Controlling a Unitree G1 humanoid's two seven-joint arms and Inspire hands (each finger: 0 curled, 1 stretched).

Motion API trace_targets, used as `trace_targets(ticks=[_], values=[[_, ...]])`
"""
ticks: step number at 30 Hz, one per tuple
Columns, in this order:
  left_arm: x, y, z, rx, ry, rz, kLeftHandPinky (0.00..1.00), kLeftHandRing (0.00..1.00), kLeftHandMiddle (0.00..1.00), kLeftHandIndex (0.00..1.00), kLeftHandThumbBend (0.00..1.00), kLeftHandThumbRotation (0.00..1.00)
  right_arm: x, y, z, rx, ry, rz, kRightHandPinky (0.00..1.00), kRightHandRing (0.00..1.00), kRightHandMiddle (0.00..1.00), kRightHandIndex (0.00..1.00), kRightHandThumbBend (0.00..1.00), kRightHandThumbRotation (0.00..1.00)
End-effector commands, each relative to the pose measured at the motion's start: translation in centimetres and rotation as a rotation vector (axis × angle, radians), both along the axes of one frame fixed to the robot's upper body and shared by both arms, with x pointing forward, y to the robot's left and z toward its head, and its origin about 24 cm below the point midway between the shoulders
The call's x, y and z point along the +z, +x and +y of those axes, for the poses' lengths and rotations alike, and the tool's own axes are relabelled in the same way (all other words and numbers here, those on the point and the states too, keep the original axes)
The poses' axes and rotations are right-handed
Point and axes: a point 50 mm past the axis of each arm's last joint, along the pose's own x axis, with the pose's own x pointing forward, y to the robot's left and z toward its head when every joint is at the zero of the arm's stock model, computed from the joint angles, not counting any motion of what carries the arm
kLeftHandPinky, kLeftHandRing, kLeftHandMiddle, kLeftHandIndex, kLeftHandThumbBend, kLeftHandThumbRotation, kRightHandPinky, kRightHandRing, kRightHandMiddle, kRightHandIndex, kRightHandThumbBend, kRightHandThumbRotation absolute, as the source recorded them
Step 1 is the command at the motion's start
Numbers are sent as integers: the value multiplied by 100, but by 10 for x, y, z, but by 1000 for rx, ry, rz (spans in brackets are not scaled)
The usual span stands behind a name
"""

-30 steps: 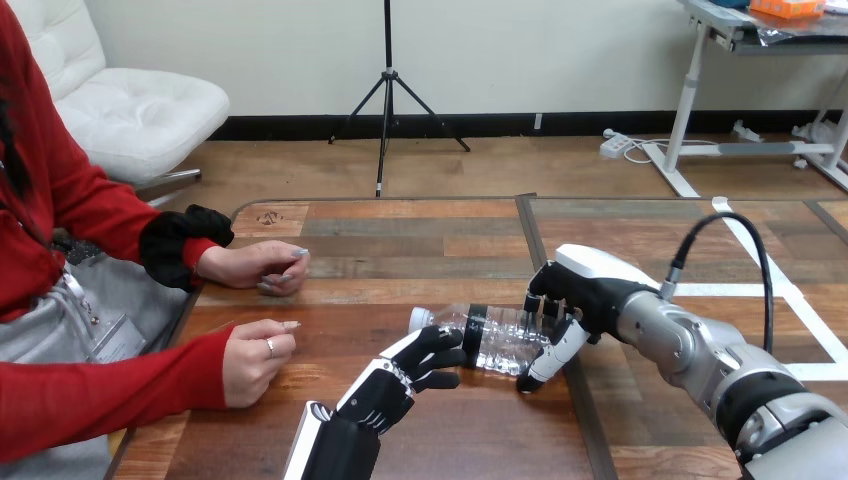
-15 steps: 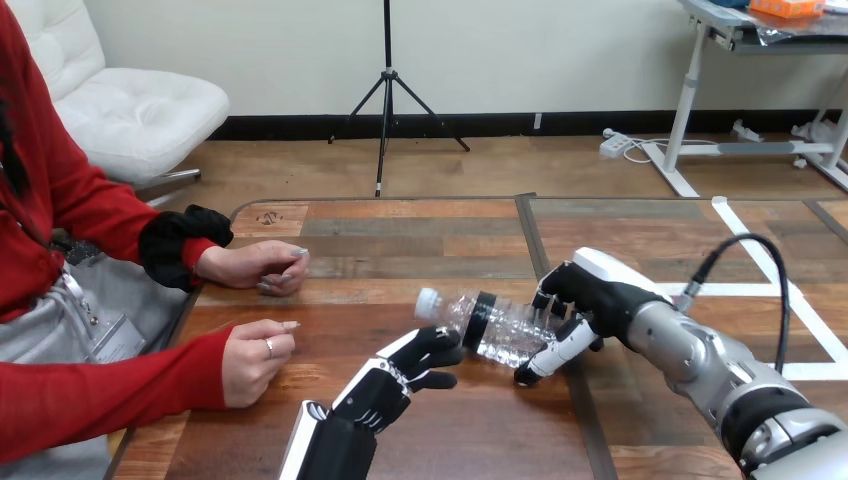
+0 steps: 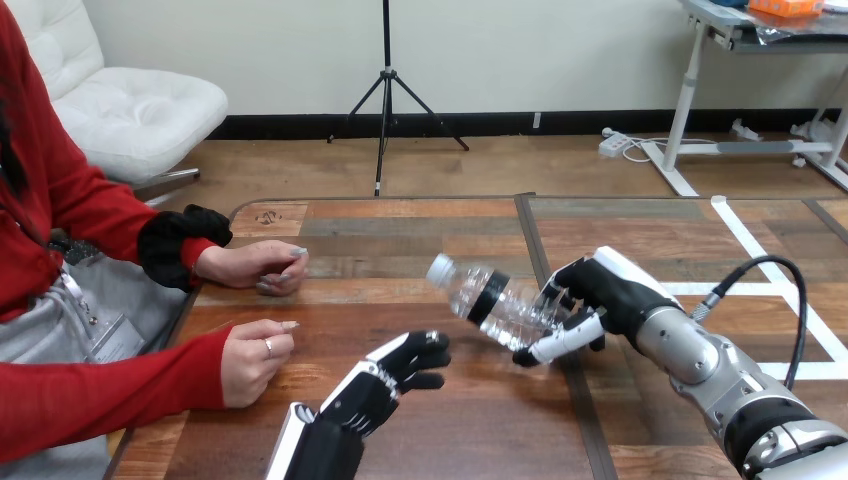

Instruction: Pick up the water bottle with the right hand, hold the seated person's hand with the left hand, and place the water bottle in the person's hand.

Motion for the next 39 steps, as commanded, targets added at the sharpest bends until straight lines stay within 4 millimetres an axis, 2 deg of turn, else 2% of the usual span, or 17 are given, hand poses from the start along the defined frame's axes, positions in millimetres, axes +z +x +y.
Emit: trace_targets(ticks=[1, 19, 24, 39], values=[[6, 8, 7, -4, 19, -52, 74, 80, 83, 81, 100, 73, 28, 17, 11, -18, 106, -133, 19, 25, 38, 44, 85, 0], [5, 7, 25, 3, 86, -69, 74, 80, 83, 82, 100, 72, 33, 18, 21, -66, 308, -205, 19, 24, 34, 43, 89, 1], [5, 7, 32, 10, 102, -59, 74, 79, 81, 81, 100, 75, 34, 18, 25, -75, 356, -217, 19, 24, 33, 43, 88, 3], [4, 17, 41, 4, 125, -39, 76, 81, 85, 83, 100, 77, 39, 18, 36, -80, 507, -264, 19, 24, 33, 43, 89, 3]])
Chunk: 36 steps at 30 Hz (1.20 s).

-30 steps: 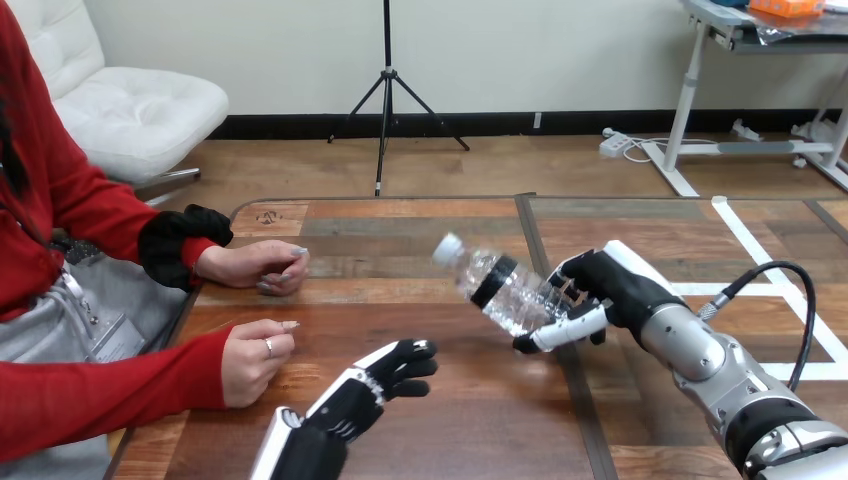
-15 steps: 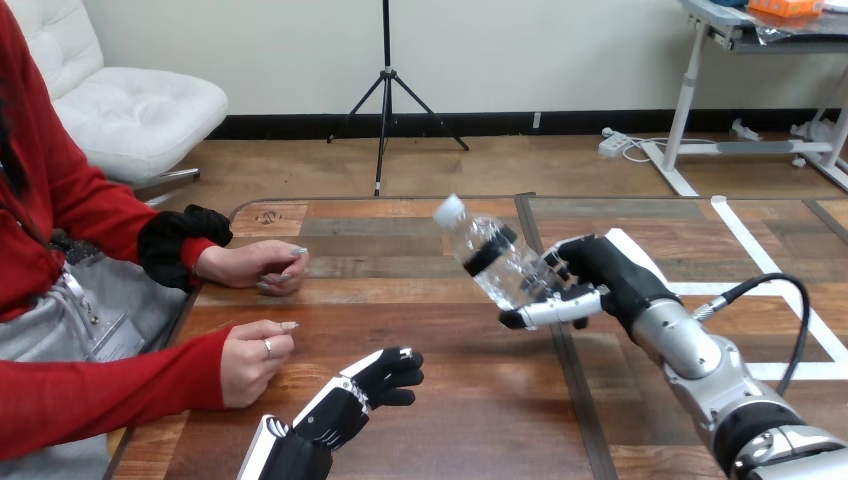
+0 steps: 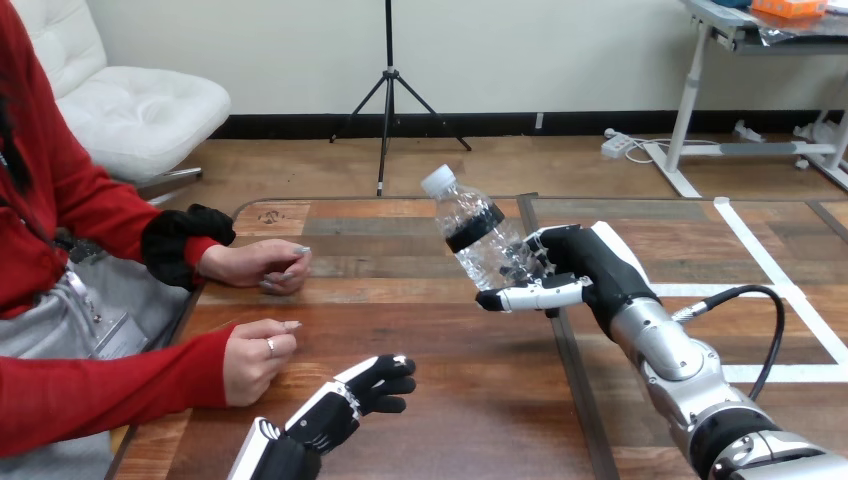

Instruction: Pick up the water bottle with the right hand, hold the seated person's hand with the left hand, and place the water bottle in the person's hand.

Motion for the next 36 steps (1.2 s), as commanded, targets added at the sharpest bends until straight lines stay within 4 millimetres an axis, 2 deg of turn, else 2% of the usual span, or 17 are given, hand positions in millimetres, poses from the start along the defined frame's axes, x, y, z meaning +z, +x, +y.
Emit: trace_targets(ticks=[1, 12, 21, 36], values=[[9, 22, 4, 0, -2, -52, 76, 82, 85, 83, 100, 76, 34, 16, 11, 9, 104, -163, 19, 24, 33, 43, 89, 2], [10, 28, 5, -21, 3, -45, 79, 84, 86, 84, 100, 75, 41, 18, 16, 13, 208, -204, 18, 23, 33, 42, 90, 0], [11, 32, 5, -31, 2, -48, 79, 83, 86, 84, 100, 73, 46, 18, 18, 14, 363, -230, 17, 22, 33, 41, 90, 0], [17, 40, 6, -39, -4, -68, 80, 85, 87, 84, 100, 74, 44, 15, 19, 4, 488, -237, 17, 21, 32, 41, 90, 0]])
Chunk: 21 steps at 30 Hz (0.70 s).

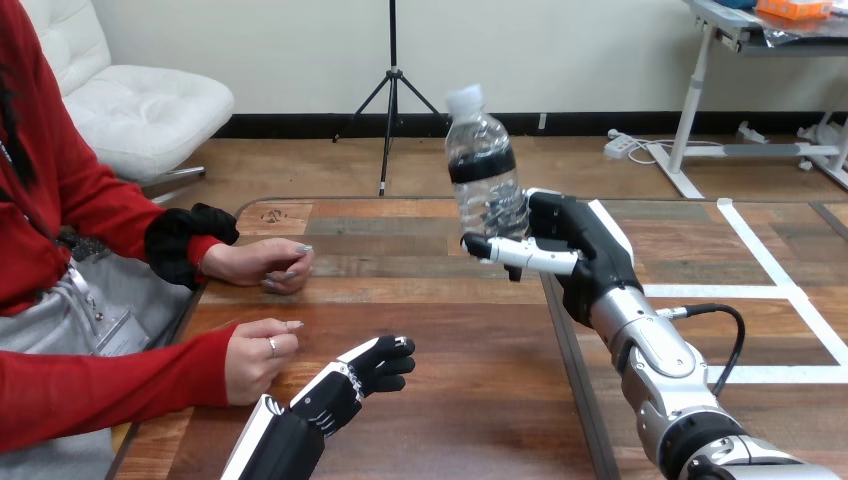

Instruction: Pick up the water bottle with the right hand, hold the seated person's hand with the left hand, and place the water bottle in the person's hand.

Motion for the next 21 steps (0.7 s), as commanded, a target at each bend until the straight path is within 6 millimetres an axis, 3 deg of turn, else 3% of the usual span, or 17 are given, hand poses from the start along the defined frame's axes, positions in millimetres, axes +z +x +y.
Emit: trace_targets(ticks=[1, 21], values=[[16, 22, 2, 15, -7, -101, 80, 85, 87, 84, 100, 74, 31, 12, 3, -6, 54, -159, 17, 21, 32, 40, 90, 0], [27, 25, 12, 30, 66, -202, 79, 85, 87, 86, 99, 72, 21, 2, 2, -12, 156, -174, 15, 20, 32, 40, 92, 0]])
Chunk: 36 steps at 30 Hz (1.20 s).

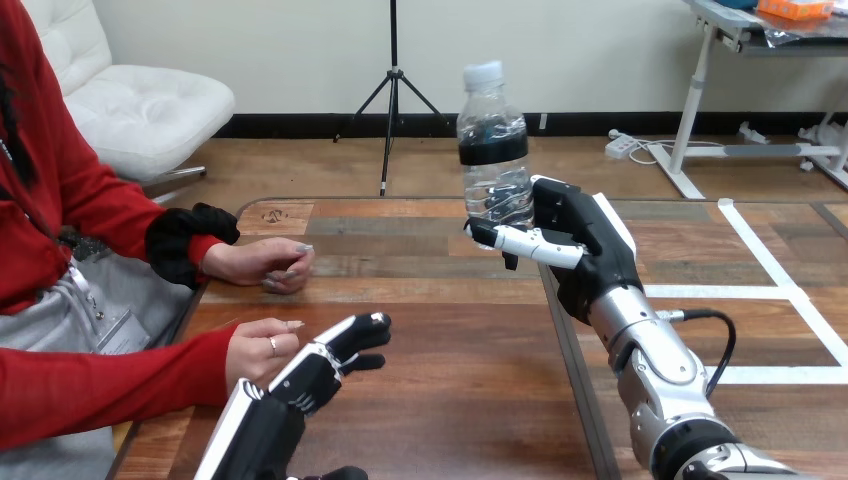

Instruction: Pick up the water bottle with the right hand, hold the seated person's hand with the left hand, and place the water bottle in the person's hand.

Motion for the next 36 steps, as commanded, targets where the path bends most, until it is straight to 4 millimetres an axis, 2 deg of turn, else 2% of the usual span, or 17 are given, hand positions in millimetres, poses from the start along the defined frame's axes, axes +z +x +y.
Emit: trace_targets(ticks=[1, 14, 29, 36], values=[[19, 16, 1, -18, 51, -132, 79, 85, 87, 87, 99, 72, 20, 6, 0, -17, 53, -125, 15, 20, 32, 40, 92, 0], [24, 23, 8, -22, 91, -137, 85, 88, 88, 88, 100, 65, 11, -3, -3, -19, 103, -136, 15, 20, 33, 40, 93, 0], [32, 31, 14, 62, 102, -163, 89, 93, 93, 91, 100, 60, -1, -14, -9, -36, 104, -130, 16, 20, 32, 40, 92, 0], [42, 37, 20, 76, 187, -226, 91, 93, 94, 93, 100, 60, -5, -19, -11, -53, 88, -130, 15, 20, 32, 40, 93, 0]])
